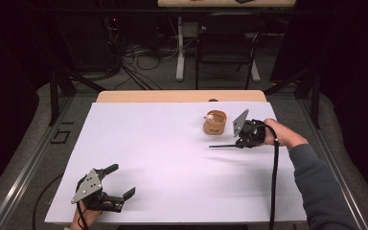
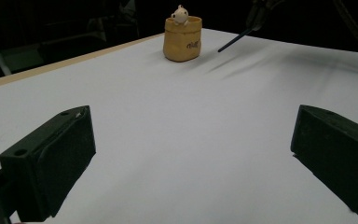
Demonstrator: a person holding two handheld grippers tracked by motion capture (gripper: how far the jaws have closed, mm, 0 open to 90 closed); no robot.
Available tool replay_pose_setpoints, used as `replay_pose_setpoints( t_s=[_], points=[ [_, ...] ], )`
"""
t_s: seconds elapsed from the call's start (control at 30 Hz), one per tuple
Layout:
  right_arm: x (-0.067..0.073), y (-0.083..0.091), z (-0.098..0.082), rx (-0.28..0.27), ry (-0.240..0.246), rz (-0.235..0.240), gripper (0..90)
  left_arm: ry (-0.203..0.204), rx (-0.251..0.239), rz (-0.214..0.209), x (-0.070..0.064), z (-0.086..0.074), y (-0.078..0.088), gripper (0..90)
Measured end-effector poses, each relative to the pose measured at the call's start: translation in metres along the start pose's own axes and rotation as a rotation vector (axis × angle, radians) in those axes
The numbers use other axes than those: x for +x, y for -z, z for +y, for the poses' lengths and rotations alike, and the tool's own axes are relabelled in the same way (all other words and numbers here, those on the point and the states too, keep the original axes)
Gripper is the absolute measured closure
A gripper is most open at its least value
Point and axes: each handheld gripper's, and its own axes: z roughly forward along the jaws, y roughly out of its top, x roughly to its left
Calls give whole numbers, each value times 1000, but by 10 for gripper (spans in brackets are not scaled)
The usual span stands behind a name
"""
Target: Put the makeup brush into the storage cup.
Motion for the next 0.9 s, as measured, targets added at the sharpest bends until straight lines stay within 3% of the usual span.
replay_pose_setpoints(
  t_s=[0.47,0.83,0.9],
  points=[
    [27,14,19,7,104,-6,838,-17,27,-25,-7,3,-10,0],
    [38,18,31,12,146,-2,838,-20,70,-38,-9,5,-18,0],
    [40,16,32,-1,143,-4,838,-2,95,-33,-8,8,-21,0]
  ],
)
